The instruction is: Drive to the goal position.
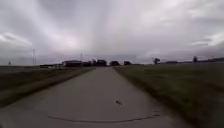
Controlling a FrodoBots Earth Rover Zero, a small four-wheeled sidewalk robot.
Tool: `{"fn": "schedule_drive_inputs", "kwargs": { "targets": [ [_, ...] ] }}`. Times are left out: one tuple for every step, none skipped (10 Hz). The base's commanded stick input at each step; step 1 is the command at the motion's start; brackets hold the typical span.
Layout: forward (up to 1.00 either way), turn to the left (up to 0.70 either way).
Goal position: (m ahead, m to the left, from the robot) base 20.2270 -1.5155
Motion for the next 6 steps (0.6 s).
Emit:
{"fn": "schedule_drive_inputs", "kwargs": {
  "targets": [
    [0.7,0.06],
    [0.7,0.21],
    [0.7,0.0],
    [0.7,0.0],
    [0.7,0.0],
    [0.7,0.0]
  ]
}}
